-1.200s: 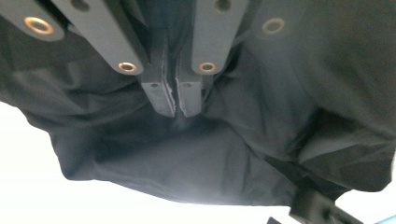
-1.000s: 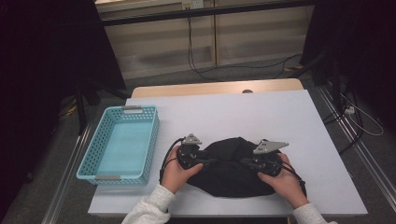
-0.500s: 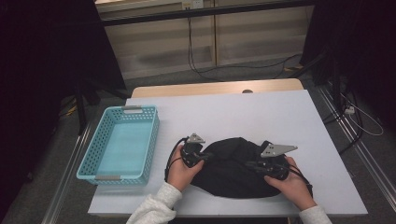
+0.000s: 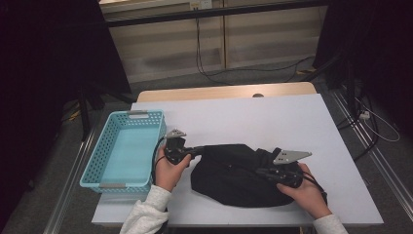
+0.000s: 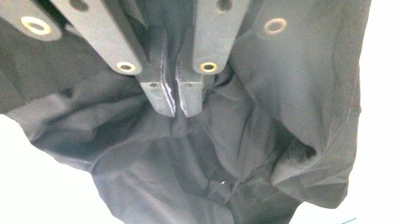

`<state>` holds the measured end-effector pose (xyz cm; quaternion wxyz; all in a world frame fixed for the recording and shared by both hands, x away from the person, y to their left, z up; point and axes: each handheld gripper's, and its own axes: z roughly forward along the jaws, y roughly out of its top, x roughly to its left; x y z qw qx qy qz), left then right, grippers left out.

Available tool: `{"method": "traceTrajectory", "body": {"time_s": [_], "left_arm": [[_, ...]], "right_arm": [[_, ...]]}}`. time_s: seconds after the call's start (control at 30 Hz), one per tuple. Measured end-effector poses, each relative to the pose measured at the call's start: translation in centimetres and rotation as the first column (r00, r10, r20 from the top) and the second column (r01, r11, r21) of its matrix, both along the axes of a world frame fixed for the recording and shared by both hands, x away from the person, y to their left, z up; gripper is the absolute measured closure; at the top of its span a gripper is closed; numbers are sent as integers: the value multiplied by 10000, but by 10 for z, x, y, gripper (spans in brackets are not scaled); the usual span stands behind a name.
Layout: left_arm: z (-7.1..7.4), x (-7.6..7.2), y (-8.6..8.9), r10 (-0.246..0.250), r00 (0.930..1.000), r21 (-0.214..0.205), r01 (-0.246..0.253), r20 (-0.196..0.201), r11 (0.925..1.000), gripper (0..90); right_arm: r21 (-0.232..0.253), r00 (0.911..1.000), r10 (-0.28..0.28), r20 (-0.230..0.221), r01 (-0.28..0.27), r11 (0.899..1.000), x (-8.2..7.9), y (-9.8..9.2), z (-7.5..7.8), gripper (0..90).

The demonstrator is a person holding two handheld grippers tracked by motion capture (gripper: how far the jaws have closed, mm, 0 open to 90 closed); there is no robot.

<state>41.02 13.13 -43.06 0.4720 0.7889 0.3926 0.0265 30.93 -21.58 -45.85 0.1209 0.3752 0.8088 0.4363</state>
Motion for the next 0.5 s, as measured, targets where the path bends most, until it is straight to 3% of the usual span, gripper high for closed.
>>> {"method": "traceTrajectory", "body": {"time_s": [0.27,0.5], "left_arm": [[-8,-1,0,96,9997,88,-94,-225,9999,893],[-9,-4,-1,52,9994,20,-51,-335,10000,892]], "right_arm": [[-265,9937,-195,1104,225,9994,10,10,13,589],[-659,9903,-90,1388,183,9977,30,32,23,447]]}}
